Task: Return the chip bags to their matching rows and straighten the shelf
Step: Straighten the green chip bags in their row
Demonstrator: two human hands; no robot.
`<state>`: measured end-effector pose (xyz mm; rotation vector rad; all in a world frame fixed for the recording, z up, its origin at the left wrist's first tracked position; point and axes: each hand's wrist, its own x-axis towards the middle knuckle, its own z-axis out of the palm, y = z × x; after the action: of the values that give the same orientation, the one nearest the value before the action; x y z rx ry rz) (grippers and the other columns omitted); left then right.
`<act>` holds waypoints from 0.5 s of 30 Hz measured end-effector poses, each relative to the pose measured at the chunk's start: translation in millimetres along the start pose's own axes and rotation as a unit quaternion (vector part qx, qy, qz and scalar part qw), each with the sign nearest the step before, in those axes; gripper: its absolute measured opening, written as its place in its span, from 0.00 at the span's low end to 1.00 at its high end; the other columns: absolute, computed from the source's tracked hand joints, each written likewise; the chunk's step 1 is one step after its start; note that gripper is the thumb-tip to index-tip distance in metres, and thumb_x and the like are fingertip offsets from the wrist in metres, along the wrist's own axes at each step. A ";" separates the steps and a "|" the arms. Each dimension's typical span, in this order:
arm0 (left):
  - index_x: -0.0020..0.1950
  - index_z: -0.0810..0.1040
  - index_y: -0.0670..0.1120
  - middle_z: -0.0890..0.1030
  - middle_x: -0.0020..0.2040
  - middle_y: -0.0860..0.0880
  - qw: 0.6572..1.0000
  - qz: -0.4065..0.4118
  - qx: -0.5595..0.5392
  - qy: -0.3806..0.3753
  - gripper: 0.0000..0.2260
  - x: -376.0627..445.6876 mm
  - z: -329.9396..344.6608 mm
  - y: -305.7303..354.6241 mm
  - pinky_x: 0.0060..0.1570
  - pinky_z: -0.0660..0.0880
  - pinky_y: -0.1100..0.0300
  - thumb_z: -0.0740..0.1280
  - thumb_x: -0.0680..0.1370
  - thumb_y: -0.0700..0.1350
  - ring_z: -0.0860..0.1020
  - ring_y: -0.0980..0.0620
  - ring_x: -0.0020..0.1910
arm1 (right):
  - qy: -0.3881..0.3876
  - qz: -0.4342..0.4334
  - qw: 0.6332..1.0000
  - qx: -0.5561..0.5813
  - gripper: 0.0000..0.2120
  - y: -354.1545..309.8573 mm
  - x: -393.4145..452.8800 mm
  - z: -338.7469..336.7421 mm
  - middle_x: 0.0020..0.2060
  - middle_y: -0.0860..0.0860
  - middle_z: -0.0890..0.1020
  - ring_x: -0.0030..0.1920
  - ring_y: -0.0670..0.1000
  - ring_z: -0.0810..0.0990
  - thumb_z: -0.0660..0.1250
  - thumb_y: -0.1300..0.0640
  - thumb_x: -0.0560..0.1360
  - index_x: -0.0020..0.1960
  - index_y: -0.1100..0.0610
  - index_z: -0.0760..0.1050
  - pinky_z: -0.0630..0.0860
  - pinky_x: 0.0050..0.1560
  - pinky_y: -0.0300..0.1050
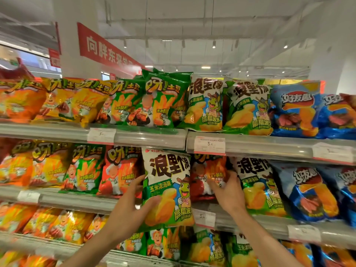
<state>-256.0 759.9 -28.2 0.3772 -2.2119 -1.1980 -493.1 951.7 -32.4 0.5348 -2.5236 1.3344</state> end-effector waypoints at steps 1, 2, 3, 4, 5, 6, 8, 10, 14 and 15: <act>0.72 0.57 0.69 0.69 0.57 0.69 1.000 0.006 0.001 0.002 0.35 1.3 1.3 0.5 0.42 0.81 0.59 0.67 0.69 0.68 0.78 0.55 0.55 | 0.006 -0.011 1.000 -0.008 0.38 -0.2 2.0 -6.0 0.61 0.55 0.75 0.55 0.59 0.79 0.70 0.33 0.70 0.69 0.55 0.64 0.77 0.52 0.53; 0.73 0.57 0.68 0.68 0.57 0.71 1.000 0.015 0.005 0.005 0.35 3.3 3.2 0.4 0.44 0.81 0.59 0.67 0.69 0.68 0.77 0.57 0.56 | 0.010 -0.019 1.000 -0.016 0.39 -0.3 4.1 -12.4 0.61 0.55 0.74 0.57 0.59 0.79 0.69 0.32 0.69 0.69 0.54 0.64 0.77 0.53 0.53; 0.73 0.57 0.68 0.68 0.57 0.72 1.000 0.024 0.012 0.007 0.35 5.7 6.9 0.5 0.47 0.80 0.59 0.67 0.70 0.67 0.76 0.58 0.56 | 0.013 -0.024 0.999 -0.023 0.40 1.1 5.8 -20.6 0.62 0.55 0.74 0.57 0.59 0.78 0.69 0.31 0.69 0.70 0.54 0.64 0.77 0.53 0.52; 0.74 0.57 0.67 0.68 0.57 0.72 0.999 0.029 0.016 0.010 0.35 7.9 10.3 0.2 0.49 0.80 0.58 0.67 0.70 0.67 0.75 0.58 0.57 | 0.013 -0.028 0.999 -0.030 0.40 2.2 7.0 -28.6 0.62 0.55 0.74 0.58 0.59 0.78 0.68 0.30 0.68 0.70 0.54 0.64 0.76 0.53 0.52; 0.74 0.57 0.66 0.69 0.57 0.72 0.999 0.030 0.017 0.014 0.35 9.6 13.0 0.1 0.51 0.80 0.56 0.68 0.70 0.67 0.75 0.58 0.58 | 0.012 -0.034 0.999 -0.037 0.41 3.0 7.6 -35.9 0.62 0.55 0.75 0.58 0.59 0.78 0.68 0.29 0.68 0.70 0.53 0.65 0.77 0.53 0.52; 0.74 0.57 0.66 0.70 0.57 0.71 0.999 0.032 0.016 0.015 0.35 11.8 17.3 0.5 0.53 0.80 0.54 0.68 0.70 0.67 0.76 0.57 0.59 | 0.013 -0.038 0.998 -0.044 0.41 6.0 7.9 -44.7 0.62 0.55 0.75 0.58 0.59 0.78 0.68 0.29 0.67 0.70 0.52 0.65 0.77 0.54 0.53; 0.73 0.57 0.68 0.71 0.57 0.71 0.999 0.036 0.029 0.014 0.34 16.5 27.8 3.0 0.54 0.80 0.54 0.67 0.70 0.68 0.78 0.54 0.59 | 0.013 -0.044 0.998 -0.038 0.41 15.1 6.2 -63.7 0.62 0.53 0.77 0.59 0.58 0.78 0.68 0.29 0.66 0.70 0.51 0.65 0.77 0.57 0.55; 0.73 0.56 0.68 0.74 0.62 0.67 0.998 0.047 0.050 0.015 0.33 21.3 40.5 7.1 0.56 0.79 0.50 0.66 0.71 0.69 0.79 0.51 0.60 | 0.010 -0.049 0.999 -0.013 0.40 26.4 0.7 -84.8 0.62 0.50 0.77 0.60 0.54 0.78 0.69 0.29 0.65 0.70 0.49 0.66 0.76 0.58 0.53; 0.78 0.55 0.58 0.74 0.69 0.55 0.992 0.075 0.093 0.039 0.36 35.8 70.2 16.5 0.59 0.77 0.47 0.64 0.75 0.67 0.78 0.49 0.60 | 0.005 -0.041 0.999 0.009 0.38 46.6 -13.7 -127.2 0.57 0.42 0.78 0.54 0.44 0.78 0.71 0.29 0.64 0.68 0.43 0.66 0.77 0.51 0.44; 0.78 0.56 0.57 0.74 0.66 0.57 0.991 0.085 0.097 0.044 0.35 39.3 78.2 19.5 0.56 0.77 0.51 0.65 0.76 0.65 0.79 0.51 0.56 | 0.012 -0.040 0.999 0.016 0.37 50.8 -17.9 -137.1 0.54 0.39 0.78 0.51 0.39 0.77 0.72 0.29 0.64 0.67 0.42 0.66 0.75 0.46 0.38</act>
<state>-334.7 803.0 -30.6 0.3048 -2.2397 -0.8640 -493.3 1095.6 -0.7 0.6152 -2.4383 1.3468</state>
